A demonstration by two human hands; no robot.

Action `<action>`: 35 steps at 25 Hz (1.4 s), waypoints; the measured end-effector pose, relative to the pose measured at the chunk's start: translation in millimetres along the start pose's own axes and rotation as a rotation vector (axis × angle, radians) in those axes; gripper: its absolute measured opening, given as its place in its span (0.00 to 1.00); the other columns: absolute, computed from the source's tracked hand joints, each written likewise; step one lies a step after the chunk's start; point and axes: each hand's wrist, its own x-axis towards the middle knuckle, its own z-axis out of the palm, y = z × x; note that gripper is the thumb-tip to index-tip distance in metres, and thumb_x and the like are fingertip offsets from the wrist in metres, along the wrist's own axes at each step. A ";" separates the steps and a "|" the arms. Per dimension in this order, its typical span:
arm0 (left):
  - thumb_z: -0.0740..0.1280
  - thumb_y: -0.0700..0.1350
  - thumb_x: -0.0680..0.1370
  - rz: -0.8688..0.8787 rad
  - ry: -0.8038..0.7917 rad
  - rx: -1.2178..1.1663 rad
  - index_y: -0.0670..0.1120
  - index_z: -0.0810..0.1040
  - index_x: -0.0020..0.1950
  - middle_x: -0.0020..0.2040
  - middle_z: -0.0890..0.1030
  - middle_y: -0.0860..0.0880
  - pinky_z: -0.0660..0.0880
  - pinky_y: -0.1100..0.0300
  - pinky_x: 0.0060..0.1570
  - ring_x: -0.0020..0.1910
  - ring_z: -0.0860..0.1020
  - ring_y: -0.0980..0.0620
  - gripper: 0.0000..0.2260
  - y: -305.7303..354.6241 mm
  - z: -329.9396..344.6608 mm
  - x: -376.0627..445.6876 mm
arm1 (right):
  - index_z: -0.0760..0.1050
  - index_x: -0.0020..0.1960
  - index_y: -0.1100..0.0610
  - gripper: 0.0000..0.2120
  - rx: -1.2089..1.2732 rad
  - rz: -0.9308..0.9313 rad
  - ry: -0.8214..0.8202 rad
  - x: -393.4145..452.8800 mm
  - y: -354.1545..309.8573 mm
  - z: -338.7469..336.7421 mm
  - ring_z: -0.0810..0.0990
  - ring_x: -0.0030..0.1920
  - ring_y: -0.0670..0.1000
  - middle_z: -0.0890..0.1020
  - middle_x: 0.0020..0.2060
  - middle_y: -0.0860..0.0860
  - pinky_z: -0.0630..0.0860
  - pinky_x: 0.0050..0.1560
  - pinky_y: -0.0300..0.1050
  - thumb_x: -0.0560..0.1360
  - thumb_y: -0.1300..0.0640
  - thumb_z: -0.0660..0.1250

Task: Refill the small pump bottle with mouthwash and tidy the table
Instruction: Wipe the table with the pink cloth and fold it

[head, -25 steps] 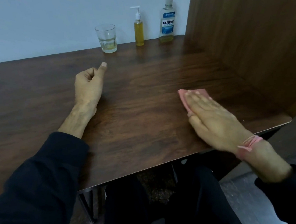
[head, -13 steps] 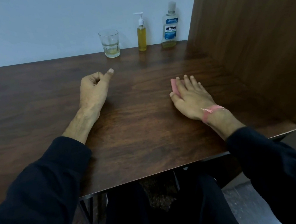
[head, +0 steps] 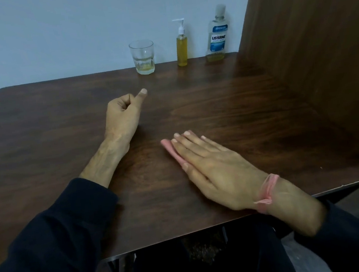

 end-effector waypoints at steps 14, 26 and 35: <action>0.73 0.60 0.85 0.011 -0.048 0.015 0.52 0.65 0.28 0.27 0.62 0.58 0.73 0.62 0.46 0.26 0.62 0.59 0.30 7.4 0.1 3.4 | 0.50 0.88 0.60 0.31 0.029 0.715 0.034 135.4 103.3 -18.2 0.49 0.89 0.57 0.51 0.88 0.58 0.43 0.88 0.54 0.90 0.49 0.49; 0.70 0.59 0.87 -0.033 -0.016 0.243 0.54 0.91 0.47 0.42 0.90 0.58 0.86 0.55 0.35 0.39 0.91 0.53 0.15 10.7 4.9 1.3 | 0.85 0.68 0.48 0.23 1.227 0.387 0.210 154.9 20.5 -27.7 0.76 0.74 0.45 0.82 0.72 0.42 0.65 0.78 0.40 0.88 0.40 0.56; 0.75 0.62 0.84 -0.127 -0.124 0.122 0.55 0.91 0.56 0.46 0.92 0.56 0.85 0.55 0.42 0.45 0.92 0.50 0.13 10.8 1.4 0.9 | 0.84 0.63 0.50 0.12 1.328 0.427 0.540 157.0 42.2 -14.1 0.85 0.64 0.47 0.86 0.61 0.47 0.83 0.66 0.46 0.83 0.62 0.72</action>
